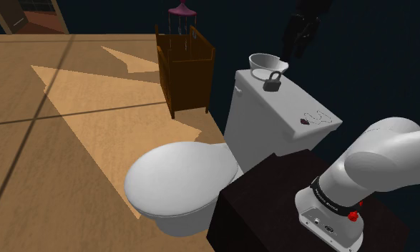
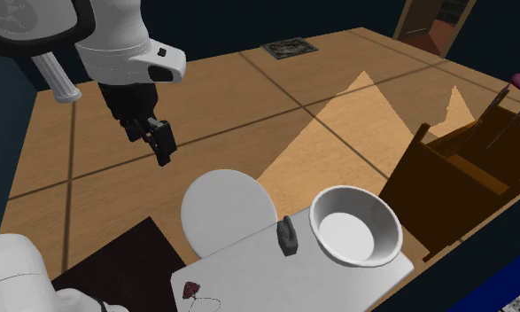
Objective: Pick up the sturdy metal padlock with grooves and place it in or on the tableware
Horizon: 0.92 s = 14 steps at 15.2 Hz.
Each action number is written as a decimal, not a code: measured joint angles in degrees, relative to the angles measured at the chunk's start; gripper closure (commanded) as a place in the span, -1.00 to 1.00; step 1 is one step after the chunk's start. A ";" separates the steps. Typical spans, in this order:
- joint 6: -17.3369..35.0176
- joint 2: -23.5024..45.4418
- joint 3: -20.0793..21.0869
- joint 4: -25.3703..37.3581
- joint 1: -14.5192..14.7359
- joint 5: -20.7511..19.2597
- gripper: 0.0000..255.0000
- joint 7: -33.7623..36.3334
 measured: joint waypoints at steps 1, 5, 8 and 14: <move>0.00 0.00 0.00 0.00 0.00 0.00 -1.00 0.00; 4.52 2.58 -1.35 -1.32 -1.57 -1.77 -1.00 -0.64; 8.91 5.30 -3.03 -2.33 -3.24 -3.58 -1.00 -1.52; 18.58 12.58 -6.28 -3.15 -6.35 -6.56 -1.00 -2.73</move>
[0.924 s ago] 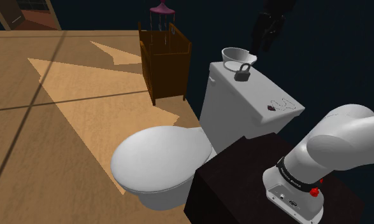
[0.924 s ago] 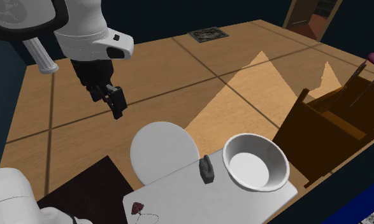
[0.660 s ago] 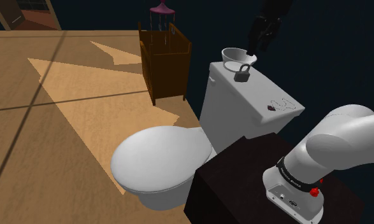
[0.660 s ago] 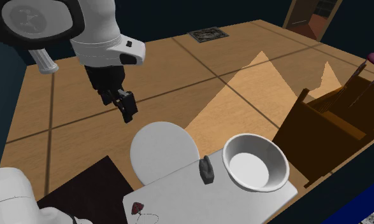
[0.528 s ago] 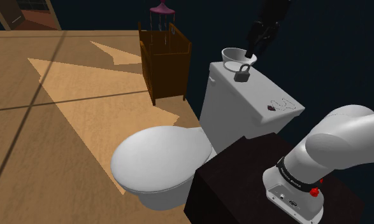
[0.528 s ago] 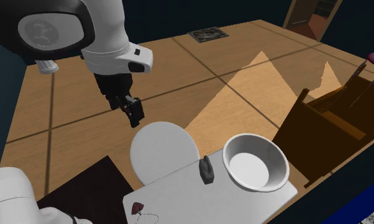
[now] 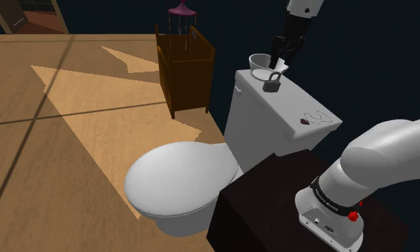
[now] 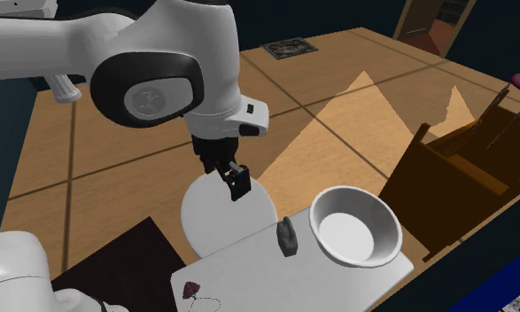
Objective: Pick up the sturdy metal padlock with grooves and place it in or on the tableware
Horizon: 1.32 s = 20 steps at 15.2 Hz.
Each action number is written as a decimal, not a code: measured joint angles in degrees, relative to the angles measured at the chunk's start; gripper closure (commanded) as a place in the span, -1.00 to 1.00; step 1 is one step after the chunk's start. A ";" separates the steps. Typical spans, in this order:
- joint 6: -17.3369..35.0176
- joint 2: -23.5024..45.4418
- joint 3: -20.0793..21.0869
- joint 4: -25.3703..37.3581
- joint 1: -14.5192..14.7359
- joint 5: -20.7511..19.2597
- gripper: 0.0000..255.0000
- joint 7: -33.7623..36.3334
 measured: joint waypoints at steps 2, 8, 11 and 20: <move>2.53 2.37 -1.06 0.45 -0.98 -0.80 -1.00 -0.28; 11.15 10.86 -4.40 2.18 -3.67 -2.50 -1.00 -1.13; 14.99 15.73 -6.18 4.17 -4.90 -2.76 -1.00 -1.78; 22.11 20.92 -7.37 2.78 -5.50 -2.37 -1.00 -2.40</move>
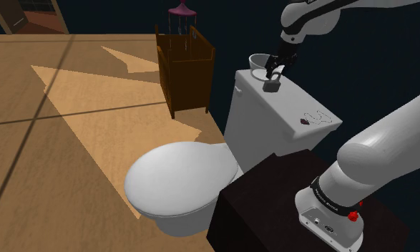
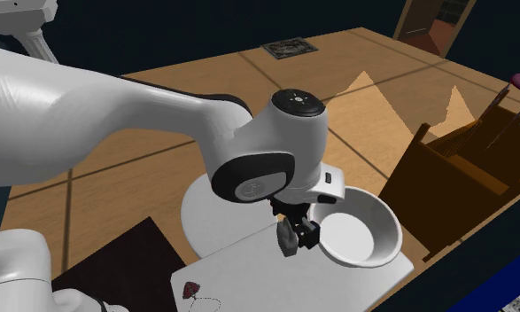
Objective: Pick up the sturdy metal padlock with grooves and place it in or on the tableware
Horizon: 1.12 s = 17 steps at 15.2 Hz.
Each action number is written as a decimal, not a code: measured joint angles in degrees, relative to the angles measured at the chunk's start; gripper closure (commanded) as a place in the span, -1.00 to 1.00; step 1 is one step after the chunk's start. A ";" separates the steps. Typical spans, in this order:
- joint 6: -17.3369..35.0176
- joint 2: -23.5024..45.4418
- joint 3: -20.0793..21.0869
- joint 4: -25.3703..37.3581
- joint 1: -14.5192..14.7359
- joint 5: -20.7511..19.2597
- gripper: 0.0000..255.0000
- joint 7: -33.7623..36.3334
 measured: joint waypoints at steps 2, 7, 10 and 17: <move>0.57 0.18 0.05 -0.39 0.05 0.03 -1.00 0.09; 0.76 0.26 0.03 -0.48 0.04 0.04 1.00 0.06; 0.76 0.26 0.03 -0.48 0.04 0.04 1.00 0.06; 0.76 0.26 0.03 -0.48 0.04 0.05 1.00 0.06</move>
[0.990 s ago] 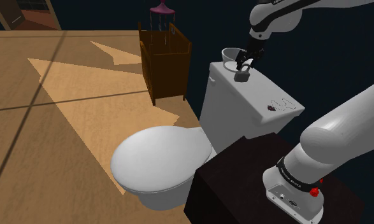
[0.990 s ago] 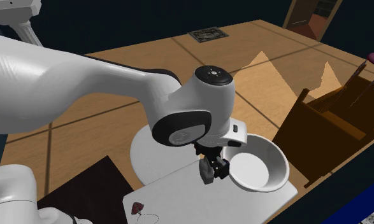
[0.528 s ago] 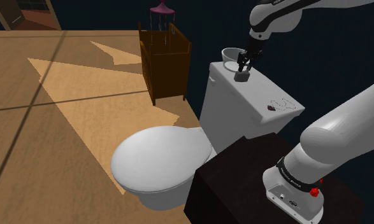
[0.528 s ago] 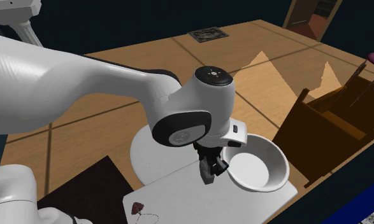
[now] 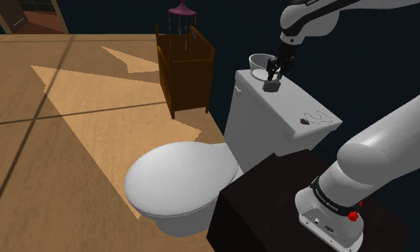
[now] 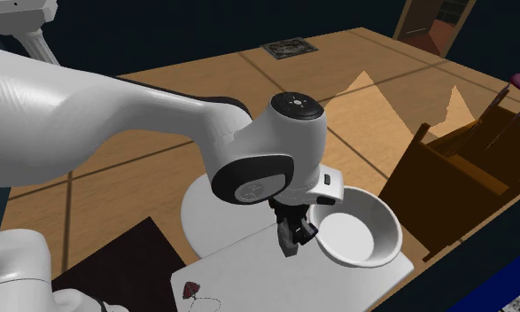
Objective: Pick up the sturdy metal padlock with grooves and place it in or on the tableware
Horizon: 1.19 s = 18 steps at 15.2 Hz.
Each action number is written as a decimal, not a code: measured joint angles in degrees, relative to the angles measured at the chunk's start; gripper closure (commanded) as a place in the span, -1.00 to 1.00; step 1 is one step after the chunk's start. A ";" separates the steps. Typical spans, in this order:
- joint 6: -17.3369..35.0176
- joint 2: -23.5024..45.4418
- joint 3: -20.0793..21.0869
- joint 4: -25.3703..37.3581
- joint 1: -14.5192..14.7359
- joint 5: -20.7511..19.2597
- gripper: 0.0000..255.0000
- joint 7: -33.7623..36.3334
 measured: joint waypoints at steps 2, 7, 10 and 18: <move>-0.95 -0.48 0.05 0.47 -0.01 -0.09 1.00 0.07; -4.81 -1.84 0.18 3.03 -0.03 -0.30 1.00 0.17; -6.93 -2.56 0.36 4.43 0.02 -0.39 1.00 0.37; -13.09 -4.09 0.68 9.09 0.09 -0.53 1.00 0.57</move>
